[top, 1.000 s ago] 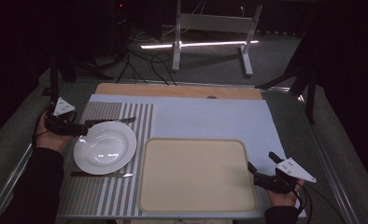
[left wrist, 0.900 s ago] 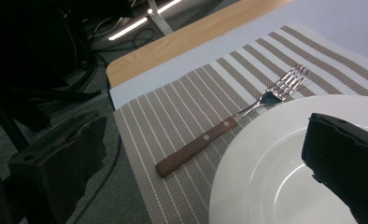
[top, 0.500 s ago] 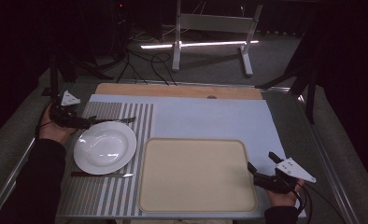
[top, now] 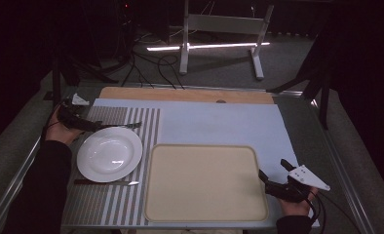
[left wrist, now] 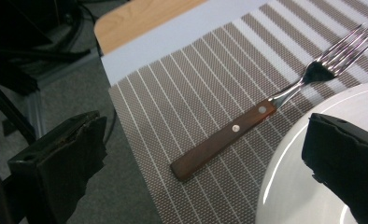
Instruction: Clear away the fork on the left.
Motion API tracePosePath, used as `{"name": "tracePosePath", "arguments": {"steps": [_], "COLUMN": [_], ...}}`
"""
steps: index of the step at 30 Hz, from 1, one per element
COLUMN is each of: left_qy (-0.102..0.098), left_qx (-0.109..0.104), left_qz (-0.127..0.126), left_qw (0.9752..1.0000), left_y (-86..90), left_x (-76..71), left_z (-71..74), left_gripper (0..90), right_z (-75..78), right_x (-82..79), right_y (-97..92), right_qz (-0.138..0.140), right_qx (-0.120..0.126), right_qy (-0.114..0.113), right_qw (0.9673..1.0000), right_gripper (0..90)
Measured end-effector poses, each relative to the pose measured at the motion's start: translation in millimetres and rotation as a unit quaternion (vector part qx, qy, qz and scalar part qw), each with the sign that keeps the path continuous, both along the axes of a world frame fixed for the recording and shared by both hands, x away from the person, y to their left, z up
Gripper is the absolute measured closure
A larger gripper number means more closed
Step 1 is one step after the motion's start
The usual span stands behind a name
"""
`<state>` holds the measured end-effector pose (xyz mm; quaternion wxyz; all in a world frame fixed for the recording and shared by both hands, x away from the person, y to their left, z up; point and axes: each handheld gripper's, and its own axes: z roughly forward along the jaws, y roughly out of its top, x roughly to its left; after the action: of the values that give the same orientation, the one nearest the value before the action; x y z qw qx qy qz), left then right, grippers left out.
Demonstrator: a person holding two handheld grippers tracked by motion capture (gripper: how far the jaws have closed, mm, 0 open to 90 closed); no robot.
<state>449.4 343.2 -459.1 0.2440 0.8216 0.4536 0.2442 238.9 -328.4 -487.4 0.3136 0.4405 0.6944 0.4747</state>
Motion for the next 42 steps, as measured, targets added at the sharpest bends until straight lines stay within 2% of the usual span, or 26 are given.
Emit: {"name": "tracePosePath", "arguments": {"steps": [7,12,16,25,27,31,35,38,39,42], "left_qy": [0.041,0.077,0.093,0.113,0.112,0.117,0.122,0.129,0.128,0.128], "left_qx": [0.019,0.037,0.039,0.039,0.033,0.035,0.044,0.065,0.065,0.055], "left_qz": [0.005,0.012,0.018,0.023,0.028,0.034,0.03,0.026,0.027,0.004], "left_qw": [0.999,0.9963,0.9948,0.9925,0.9928,0.9919,0.9911,0.9891,0.9893,0.9902], "left_y": [0.9,-2.8,-5.6,-5.2,-4.0,-1.3,-1.9,-4.4,-5.4,-6.4], "left_x": [15.5,29.4,36.2,41.5,41.3,42.0,42.7,44.0,44.0,44.0], "left_z": [-10.4,-15.3,-17.6,-26.1,-28.3,-34.7,-36.1,-38.9,-39.7,-38.7], "left_gripper": [0.0,0.0,0.1,1.2,1.0,1.6,4.2,7.9,10.0,14.8], "right_z": [-0.8,-1.3,-1.5,-2.3,-2.6,-2.5,-2.9,-3.0,-2.9,-3.1], "right_x": [0.3,0.0,-0.2,-0.7,-0.6,-1.0,-0.9,-1.1,-1.1,-1.4], "right_y": [0.5,0.3,0.2,-1.2,-1.5,-0.5,-1.1,-1.3,-1.4,-1.6], "right_qz": [0.0,0.0,-0.001,-0.003,-0.002,-0.002,-0.001,-0.001,-0.001,-0.002], "right_qx": [-0.001,-0.003,-0.003,-0.008,-0.008,-0.008,-0.008,-0.007,-0.008,-0.007], "right_qy": [0.003,0.005,0.006,0.007,0.007,0.008,0.009,0.01,0.01,0.012], "right_qw": [1.0,1.0,1.0,0.9999,0.9999,0.9999,0.9999,0.9999,0.9999,0.9999], "right_gripper": [8.1,8.1,8.1,8.1,8.1,8.1,8.1,8.1,8.1,8.2]}}
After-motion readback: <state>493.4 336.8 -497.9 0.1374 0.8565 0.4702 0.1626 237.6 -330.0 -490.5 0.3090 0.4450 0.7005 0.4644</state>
